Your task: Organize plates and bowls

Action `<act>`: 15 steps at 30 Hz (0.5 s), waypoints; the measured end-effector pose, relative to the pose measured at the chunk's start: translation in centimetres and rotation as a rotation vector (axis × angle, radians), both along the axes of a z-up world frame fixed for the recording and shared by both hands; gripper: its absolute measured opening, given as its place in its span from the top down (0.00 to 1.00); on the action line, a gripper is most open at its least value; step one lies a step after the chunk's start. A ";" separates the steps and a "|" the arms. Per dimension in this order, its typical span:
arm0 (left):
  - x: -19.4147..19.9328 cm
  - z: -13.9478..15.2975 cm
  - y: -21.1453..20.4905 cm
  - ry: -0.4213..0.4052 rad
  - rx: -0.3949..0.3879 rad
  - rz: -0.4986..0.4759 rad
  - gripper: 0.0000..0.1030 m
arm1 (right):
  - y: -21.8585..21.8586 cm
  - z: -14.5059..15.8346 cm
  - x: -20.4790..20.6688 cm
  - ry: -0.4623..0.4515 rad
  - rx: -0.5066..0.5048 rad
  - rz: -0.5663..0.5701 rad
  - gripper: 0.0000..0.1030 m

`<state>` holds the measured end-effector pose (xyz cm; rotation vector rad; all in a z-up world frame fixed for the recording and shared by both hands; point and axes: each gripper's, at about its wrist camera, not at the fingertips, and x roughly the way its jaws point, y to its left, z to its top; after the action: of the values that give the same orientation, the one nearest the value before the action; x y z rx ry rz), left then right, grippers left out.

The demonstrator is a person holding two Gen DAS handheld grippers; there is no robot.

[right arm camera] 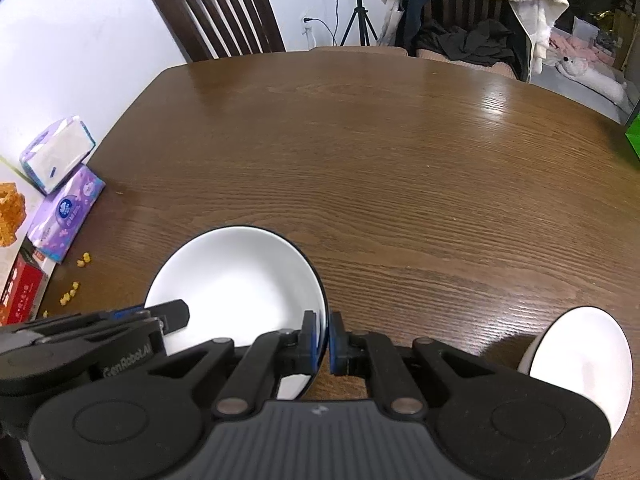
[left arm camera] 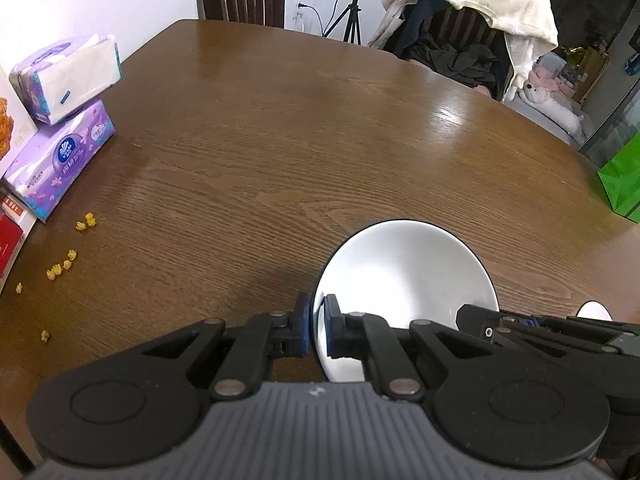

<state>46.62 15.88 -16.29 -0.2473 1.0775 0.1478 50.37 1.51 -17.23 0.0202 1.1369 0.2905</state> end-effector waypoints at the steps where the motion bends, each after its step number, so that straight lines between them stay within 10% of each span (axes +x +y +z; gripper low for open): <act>1: -0.1 0.1 -0.1 -0.002 0.001 -0.003 0.93 | -0.1 0.1 -0.2 -0.002 0.001 -0.001 0.95; 15: -1.9 1.8 -2.1 -0.029 0.022 -0.038 0.93 | -2.3 1.7 -2.7 -0.031 0.020 -0.030 0.95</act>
<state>44.74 13.78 -14.54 -0.2081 1.0501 0.1218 47.66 -0.74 -15.56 0.0503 1.1017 0.2747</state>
